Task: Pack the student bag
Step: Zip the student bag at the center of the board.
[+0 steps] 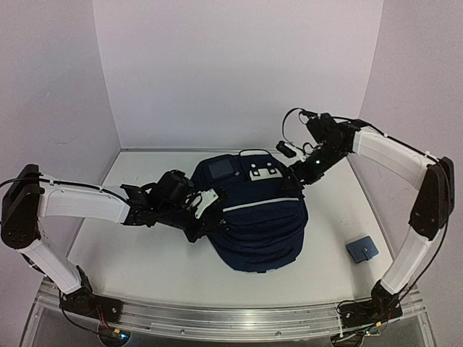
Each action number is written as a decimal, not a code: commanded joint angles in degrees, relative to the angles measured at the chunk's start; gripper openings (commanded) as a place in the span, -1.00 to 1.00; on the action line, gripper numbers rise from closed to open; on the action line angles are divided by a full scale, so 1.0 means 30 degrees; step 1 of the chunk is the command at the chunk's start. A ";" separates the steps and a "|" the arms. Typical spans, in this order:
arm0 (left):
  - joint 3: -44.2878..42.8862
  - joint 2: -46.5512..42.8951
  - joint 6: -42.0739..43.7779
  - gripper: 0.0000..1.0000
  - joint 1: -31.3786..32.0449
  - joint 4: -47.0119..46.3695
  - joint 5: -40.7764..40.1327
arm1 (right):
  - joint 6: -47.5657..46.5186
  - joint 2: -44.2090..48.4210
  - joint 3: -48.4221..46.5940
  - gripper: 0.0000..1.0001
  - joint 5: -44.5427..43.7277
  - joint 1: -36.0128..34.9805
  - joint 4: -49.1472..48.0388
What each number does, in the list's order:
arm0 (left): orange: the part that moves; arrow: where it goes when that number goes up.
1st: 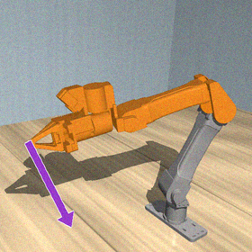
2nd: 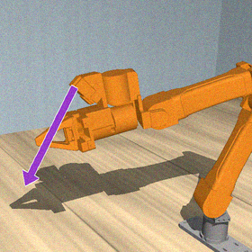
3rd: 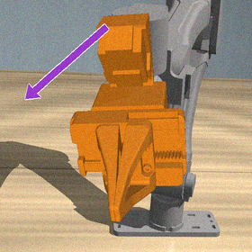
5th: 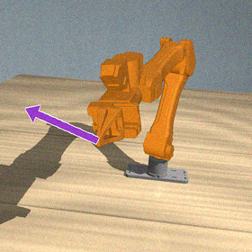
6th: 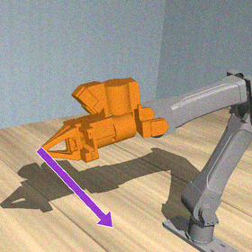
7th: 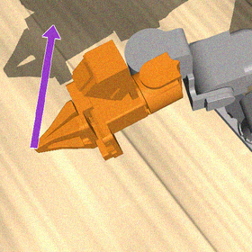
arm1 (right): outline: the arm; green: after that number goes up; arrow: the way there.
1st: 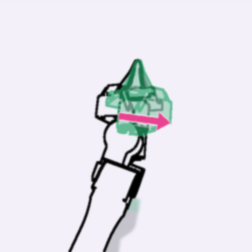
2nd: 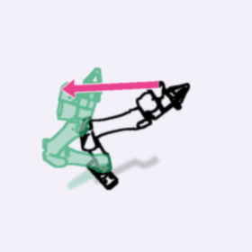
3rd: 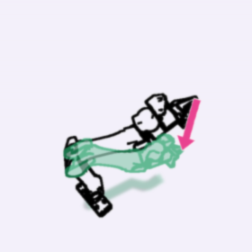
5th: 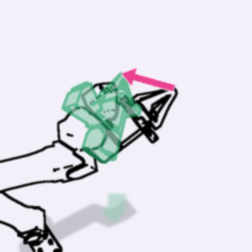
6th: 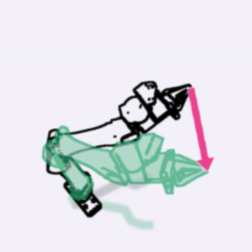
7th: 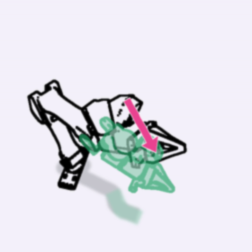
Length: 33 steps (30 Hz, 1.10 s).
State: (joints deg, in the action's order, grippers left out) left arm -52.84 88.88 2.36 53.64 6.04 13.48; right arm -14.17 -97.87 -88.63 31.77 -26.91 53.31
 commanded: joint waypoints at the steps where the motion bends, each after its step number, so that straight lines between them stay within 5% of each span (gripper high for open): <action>1: -0.0643 -0.0453 -0.0462 -1.00 -0.0206 0.0677 0.0588 | -0.1039 0.1373 0.3268 0.50 0.1435 -0.0768 0.0156; 11: -0.0944 -0.1454 -0.0260 -0.99 0.0158 0.2346 0.0938 | -0.0810 -0.0615 0.4774 0.64 0.3572 0.0283 0.0190; 22: -0.3692 -0.0091 -0.0503 -1.00 0.3268 0.5481 -0.0513 | 0.0710 -0.2351 0.4745 0.23 0.9791 0.0256 -0.1231; 33: -0.5582 0.2194 -0.2973 -1.00 0.4319 0.3546 -0.1561 | 0.2467 -0.1613 0.5231 0.24 1.1203 -0.0137 -0.3077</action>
State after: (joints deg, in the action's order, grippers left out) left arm -64.34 92.32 -2.40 64.76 23.39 8.93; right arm -8.33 -103.28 -74.12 62.12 -25.50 48.55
